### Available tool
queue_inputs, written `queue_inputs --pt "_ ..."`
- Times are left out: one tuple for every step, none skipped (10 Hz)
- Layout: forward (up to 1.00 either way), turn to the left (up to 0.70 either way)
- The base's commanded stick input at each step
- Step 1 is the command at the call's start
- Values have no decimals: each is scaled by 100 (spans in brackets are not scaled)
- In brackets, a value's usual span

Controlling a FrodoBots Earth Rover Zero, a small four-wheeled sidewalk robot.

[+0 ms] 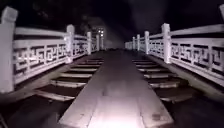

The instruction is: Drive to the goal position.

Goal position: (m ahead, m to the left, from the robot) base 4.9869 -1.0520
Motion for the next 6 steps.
queue_inputs --pt "70 0" --pt "70 0" --pt "70 0" --pt "70 0" --pt "70 0" --pt "70 0"
